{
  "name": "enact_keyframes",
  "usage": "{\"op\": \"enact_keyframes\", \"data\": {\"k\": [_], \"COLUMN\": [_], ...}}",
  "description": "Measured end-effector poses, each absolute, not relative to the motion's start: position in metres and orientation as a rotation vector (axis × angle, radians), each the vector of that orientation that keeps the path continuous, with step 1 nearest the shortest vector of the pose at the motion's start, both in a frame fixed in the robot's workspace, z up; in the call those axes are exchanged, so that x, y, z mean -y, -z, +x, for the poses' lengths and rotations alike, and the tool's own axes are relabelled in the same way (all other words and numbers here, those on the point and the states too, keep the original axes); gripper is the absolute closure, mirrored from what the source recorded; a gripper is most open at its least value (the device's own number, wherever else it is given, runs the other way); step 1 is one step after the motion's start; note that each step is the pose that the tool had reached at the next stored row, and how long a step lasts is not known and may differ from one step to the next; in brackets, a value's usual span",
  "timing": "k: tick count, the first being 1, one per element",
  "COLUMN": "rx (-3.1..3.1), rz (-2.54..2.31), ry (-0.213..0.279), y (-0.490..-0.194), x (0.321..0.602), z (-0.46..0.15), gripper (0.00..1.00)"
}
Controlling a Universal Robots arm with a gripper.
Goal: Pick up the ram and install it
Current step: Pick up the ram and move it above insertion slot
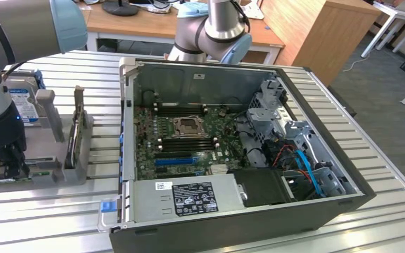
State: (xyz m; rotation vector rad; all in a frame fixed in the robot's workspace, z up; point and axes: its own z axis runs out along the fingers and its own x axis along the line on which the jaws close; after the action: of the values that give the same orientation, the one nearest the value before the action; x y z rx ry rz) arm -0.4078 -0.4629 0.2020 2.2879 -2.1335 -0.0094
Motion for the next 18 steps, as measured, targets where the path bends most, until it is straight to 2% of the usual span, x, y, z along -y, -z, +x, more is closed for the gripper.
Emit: {"op": "enact_keyframes", "data": {"k": [18], "rx": [2.160], "rz": [2.263], "ry": [0.010], "y": [-0.2050], "x": [0.4629], "z": [-0.4077], "gripper": [0.88]}}
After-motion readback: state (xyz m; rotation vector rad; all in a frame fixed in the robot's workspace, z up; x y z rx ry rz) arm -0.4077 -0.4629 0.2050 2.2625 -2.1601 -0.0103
